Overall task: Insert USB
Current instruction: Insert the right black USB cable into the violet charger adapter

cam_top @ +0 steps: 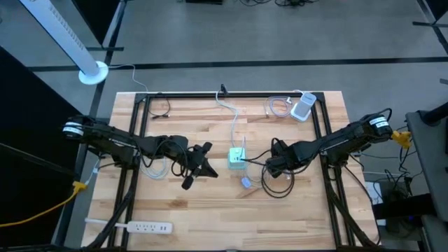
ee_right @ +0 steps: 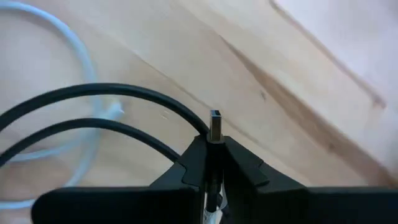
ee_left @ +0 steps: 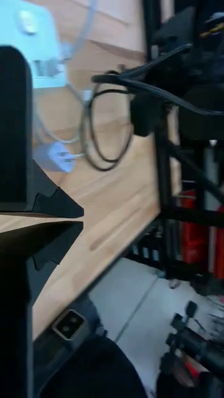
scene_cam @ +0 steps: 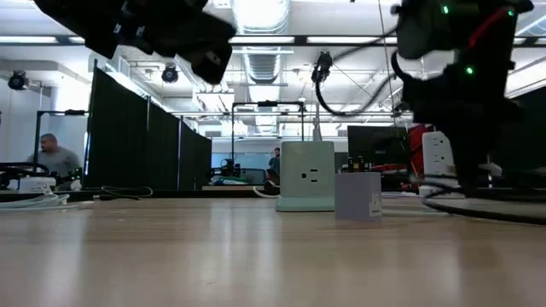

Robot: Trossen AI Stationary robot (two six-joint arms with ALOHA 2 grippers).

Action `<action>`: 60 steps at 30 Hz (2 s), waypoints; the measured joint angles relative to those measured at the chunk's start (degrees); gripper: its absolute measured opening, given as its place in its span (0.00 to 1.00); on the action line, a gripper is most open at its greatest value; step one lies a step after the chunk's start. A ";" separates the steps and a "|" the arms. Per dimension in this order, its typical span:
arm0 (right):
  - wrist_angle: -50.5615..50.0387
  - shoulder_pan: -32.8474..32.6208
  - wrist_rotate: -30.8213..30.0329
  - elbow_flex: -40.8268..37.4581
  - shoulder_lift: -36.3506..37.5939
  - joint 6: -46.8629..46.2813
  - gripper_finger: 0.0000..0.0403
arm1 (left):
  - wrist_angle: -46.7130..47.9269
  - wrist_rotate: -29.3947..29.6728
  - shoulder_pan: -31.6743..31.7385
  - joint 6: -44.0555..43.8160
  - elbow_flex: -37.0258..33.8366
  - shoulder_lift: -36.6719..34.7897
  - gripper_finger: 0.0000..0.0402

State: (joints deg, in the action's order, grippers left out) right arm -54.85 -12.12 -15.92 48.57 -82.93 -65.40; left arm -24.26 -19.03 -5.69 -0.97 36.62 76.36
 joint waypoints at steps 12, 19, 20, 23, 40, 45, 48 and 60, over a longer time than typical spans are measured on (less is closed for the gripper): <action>-2.75 -3.49 -5.96 6.36 0.94 13.58 0.05 | -6.08 0.04 0.06 0.00 0.00 -0.04 0.02; -2.98 -15.61 -18.85 6.18 2.34 19.50 0.05 | -10.76 0.52 0.11 1.89 0.00 0.00 0.02; -2.77 -17.55 -20.02 6.15 2.25 20.17 0.05 | -12.04 0.52 0.11 2.29 0.00 0.00 0.02; -1.80 -22.91 -22.47 6.10 1.99 21.84 0.05 | -15.95 0.50 0.11 2.60 0.00 0.02 0.02; 20.73 -32.13 -26.37 6.30 1.88 49.81 0.05 | -30.62 -0.04 -5.25 7.13 0.00 7.10 0.02; 28.13 -32.13 -26.11 6.35 1.88 52.50 0.05 | -35.50 2.32 -5.18 7.41 0.00 13.08 0.02; 29.29 -32.13 -24.49 6.35 1.88 51.54 0.05 | -35.32 7.48 -5.22 9.73 1.17 16.80 0.02; 29.74 -32.57 -20.44 3.61 1.83 51.95 0.05 | 9.07 15.13 -4.90 13.26 25.56 25.89 0.02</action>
State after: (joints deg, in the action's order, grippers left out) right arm -25.11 -44.69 -36.36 52.18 -81.10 -13.45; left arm -15.19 -3.89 -10.59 12.29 62.18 102.25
